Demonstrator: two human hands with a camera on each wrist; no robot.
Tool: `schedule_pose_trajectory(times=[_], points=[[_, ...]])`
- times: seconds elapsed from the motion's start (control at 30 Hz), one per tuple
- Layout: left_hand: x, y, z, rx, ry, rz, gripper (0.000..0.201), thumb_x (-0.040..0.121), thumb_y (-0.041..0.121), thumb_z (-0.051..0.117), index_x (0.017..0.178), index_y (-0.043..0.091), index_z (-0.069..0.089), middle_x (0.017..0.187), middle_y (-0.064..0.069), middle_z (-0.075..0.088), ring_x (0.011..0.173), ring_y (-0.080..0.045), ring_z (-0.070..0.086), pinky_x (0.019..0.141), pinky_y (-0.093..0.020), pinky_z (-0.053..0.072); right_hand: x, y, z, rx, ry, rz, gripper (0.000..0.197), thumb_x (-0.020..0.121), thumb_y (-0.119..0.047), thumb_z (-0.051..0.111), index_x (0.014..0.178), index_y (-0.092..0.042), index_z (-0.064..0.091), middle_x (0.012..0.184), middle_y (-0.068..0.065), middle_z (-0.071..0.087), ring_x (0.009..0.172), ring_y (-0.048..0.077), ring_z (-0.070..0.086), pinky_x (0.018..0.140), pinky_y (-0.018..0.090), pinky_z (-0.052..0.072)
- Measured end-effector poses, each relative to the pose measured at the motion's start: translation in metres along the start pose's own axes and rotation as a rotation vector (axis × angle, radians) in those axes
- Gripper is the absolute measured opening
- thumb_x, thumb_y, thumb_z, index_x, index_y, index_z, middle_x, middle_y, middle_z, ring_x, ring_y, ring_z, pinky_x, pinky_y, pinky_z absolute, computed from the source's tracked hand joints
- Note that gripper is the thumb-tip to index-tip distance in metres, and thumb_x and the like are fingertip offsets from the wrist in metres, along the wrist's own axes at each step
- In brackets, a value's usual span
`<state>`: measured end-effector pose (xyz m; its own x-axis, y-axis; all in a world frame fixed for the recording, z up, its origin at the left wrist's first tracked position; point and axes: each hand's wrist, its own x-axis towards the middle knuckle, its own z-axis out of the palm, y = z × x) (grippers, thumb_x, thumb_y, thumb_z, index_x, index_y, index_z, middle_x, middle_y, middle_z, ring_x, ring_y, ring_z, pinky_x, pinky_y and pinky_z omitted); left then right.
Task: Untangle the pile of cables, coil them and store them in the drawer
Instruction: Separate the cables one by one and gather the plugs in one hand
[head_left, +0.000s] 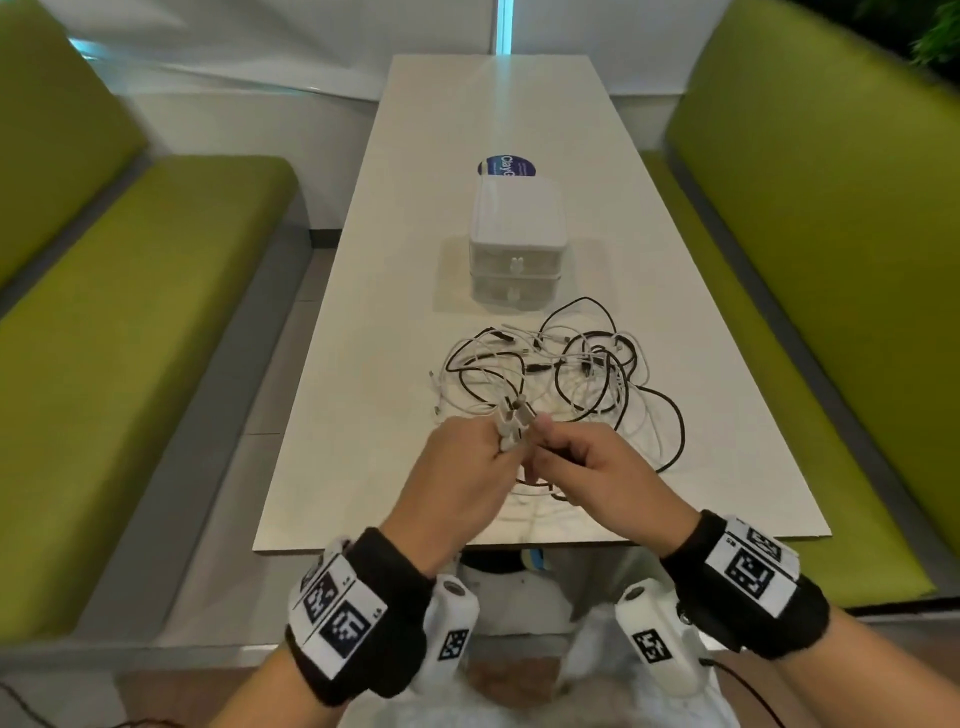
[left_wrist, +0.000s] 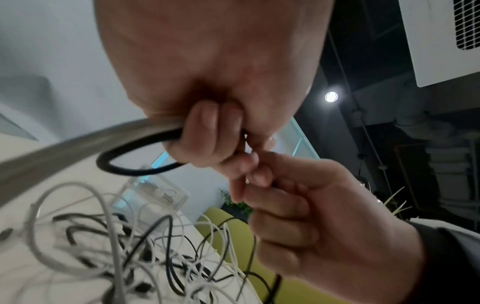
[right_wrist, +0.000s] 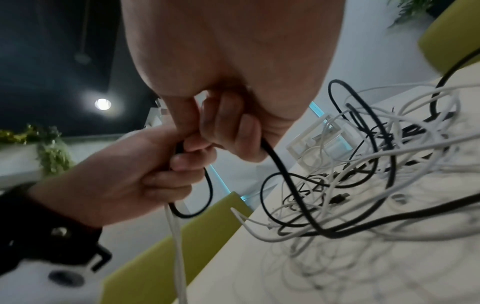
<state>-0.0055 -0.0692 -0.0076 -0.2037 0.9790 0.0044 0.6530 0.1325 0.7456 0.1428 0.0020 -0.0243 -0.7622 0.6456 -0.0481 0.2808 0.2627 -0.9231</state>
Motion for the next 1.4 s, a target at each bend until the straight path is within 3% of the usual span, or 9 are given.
schedule_pose_trajectory(times=[0.3, 0.43, 0.57, 0.67, 0.8, 0.97, 1.1, 1.23, 1.4], points=[[0.017, -0.008, -0.062, -0.319, 0.454, 0.041, 0.054, 0.098, 0.047, 0.044, 0.052, 0.019, 0.044, 0.051, 0.0, 0.043, 0.044, -0.019, 0.034, 0.047, -0.03, 0.029, 0.008, 0.037, -0.014, -0.241, 0.088, 0.02, 0.071, 0.087, -0.071, 0.035, 0.06, -0.005, 0.044, 0.055, 0.002, 0.042, 0.052, 0.011, 0.039, 0.055, 0.025, 0.031], [0.022, -0.016, -0.039, 0.186, 0.364, -0.005, 0.038, 0.101, 0.041, 0.043, 0.092, 0.015, 0.069, 0.081, 0.003, 0.068, 0.07, -0.016, 0.062, 0.063, -0.021, 0.046, 0.017, 0.037, -0.012, -0.287, 0.077, 0.063, 0.068, 0.089, -0.069, 0.029, 0.056, -0.011, 0.045, 0.052, -0.003, 0.045, 0.049, 0.008, 0.042, 0.058, 0.025, 0.036], [0.019, -0.017, -0.02, 0.008, 0.492, 0.144, 0.023, 0.1, 0.02, 0.052, 0.12, 0.021, 0.064, 0.117, 0.008, 0.068, 0.102, -0.003, 0.063, 0.086, -0.018, 0.048, 0.026, 0.027, -0.011, -0.351, 0.048, 0.07, 0.067, 0.091, -0.064, 0.027, 0.06, -0.009, 0.049, 0.055, 0.001, 0.051, 0.052, 0.011, 0.048, 0.061, 0.03, 0.041], [0.012, -0.008, -0.003, -0.042, 0.265, 0.347, 0.036, 0.095, 0.004, 0.053, 0.126, 0.019, 0.062, 0.125, 0.008, 0.063, 0.107, 0.004, 0.06, 0.092, -0.015, 0.047, 0.028, 0.021, -0.008, -0.388, 0.034, 0.073, 0.064, 0.094, -0.059, 0.032, 0.064, -0.007, 0.052, 0.06, 0.013, 0.058, 0.056, 0.023, 0.052, 0.059, 0.039, 0.042], [0.02, -0.013, 0.007, 0.265, 0.066, 0.253, 0.015, 0.092, 0.012, 0.057, 0.103, 0.016, 0.066, 0.097, 0.004, 0.063, 0.089, -0.022, 0.063, 0.075, -0.031, 0.047, 0.022, 0.014, -0.007, -0.381, -0.029, -0.001, 0.043, 0.095, -0.038, 0.051, 0.054, -0.027, 0.045, 0.048, -0.003, 0.043, 0.045, 0.011, 0.038, 0.05, 0.03, 0.03], [0.023, -0.026, -0.016, 0.092, 0.278, 0.202, 0.029, 0.099, 0.027, 0.054, 0.075, 0.02, 0.069, 0.08, 0.001, 0.074, 0.074, -0.007, 0.067, 0.065, -0.024, 0.049, 0.014, 0.017, -0.019, -0.348, 0.042, -0.061, 0.052, 0.092, -0.06, 0.041, 0.06, -0.019, 0.047, 0.056, 0.005, 0.051, 0.052, 0.015, 0.046, 0.056, 0.033, 0.037], [0.028, -0.026, -0.04, 0.098, 0.449, 0.057, 0.054, 0.097, 0.04, 0.052, 0.05, 0.025, 0.03, 0.042, 0.009, 0.031, 0.041, -0.009, 0.034, 0.044, -0.021, 0.023, 0.011, 0.022, -0.03, -0.414, 0.087, -0.079, 0.052, 0.095, -0.058, 0.035, 0.063, -0.02, 0.05, 0.055, 0.002, 0.051, 0.05, 0.008, 0.045, 0.055, 0.025, 0.035], [0.032, -0.029, -0.032, 0.085, 0.453, 0.027, 0.029, 0.098, 0.034, 0.053, 0.082, 0.016, 0.068, 0.078, 0.003, 0.068, 0.071, -0.017, 0.062, 0.063, -0.036, 0.048, 0.016, 0.021, -0.031, -0.547, 0.132, -0.058, 0.054, 0.097, -0.054, 0.033, 0.067, -0.014, 0.052, 0.05, -0.001, 0.047, 0.051, 0.015, 0.048, 0.058, 0.033, 0.042], [0.026, -0.014, -0.001, 0.073, 0.191, 0.335, 0.034, 0.098, 0.02, 0.052, 0.131, 0.024, 0.06, 0.137, 0.011, 0.057, 0.116, -0.002, 0.058, 0.101, -0.021, 0.045, 0.019, 0.02, -0.027, -0.561, 0.103, -0.043, 0.045, 0.098, -0.048, 0.039, 0.069, -0.016, 0.055, 0.053, -0.002, 0.053, 0.051, 0.012, 0.051, 0.056, 0.035, 0.041]])
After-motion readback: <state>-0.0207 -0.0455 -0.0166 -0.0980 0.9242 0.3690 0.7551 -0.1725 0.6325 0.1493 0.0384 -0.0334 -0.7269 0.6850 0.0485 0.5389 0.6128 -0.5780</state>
